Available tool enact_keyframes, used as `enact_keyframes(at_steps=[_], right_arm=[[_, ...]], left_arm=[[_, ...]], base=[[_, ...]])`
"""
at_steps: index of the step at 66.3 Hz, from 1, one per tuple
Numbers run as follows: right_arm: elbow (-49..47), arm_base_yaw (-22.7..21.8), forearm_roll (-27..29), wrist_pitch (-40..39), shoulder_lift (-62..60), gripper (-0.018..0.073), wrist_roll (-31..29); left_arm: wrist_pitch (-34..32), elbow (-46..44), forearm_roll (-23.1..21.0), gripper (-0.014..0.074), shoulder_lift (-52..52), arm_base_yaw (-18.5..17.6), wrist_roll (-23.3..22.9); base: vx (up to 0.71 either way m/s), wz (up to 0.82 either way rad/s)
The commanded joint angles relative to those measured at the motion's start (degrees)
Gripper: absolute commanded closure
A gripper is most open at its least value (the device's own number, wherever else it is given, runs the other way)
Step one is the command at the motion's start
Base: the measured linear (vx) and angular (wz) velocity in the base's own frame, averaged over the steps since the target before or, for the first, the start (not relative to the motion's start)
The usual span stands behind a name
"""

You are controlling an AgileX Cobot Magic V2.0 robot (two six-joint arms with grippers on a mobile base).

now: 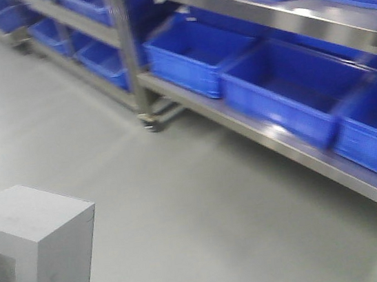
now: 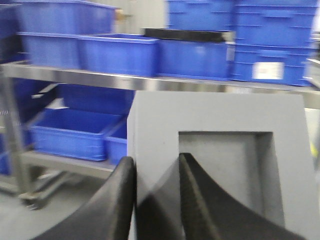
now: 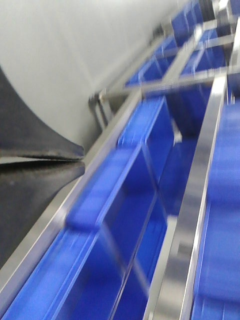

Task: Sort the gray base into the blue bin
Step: 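Drive down the aisle between shelves of blue bins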

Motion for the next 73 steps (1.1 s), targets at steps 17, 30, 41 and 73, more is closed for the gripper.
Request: enact_keyframes(at_steps=[17,30,41,73], right_arm=[[0.83,-0.26,-0.35,-4.24,-0.65,0.0568,-0.31],[0.83,-0.26,-0.35,-4.24,-0.65,0.0568,-0.31],[0.83,-0.26,-0.35,-4.24,-0.65,0.0568,-0.31],[0.83,-0.26,-0.35,-4.24,-0.65,0.0568,-0.31]], left_arm=[[-6.45,-1.74,-0.12,0.0602,0.32,-0.33,-0.52],[-6.45,-1.74,-0.12,0.0602,0.32,-0.33,-0.52],[-6.45,-1.74,-0.12,0.0602,0.32,-0.33,-0.52],[-6.45,-1.74,-0.12,0.0602,0.32,-0.33,-0.57]], base=[[0.21,0.78],[0.19,0.73],[0.20,0.69],[0.26,0.37]])
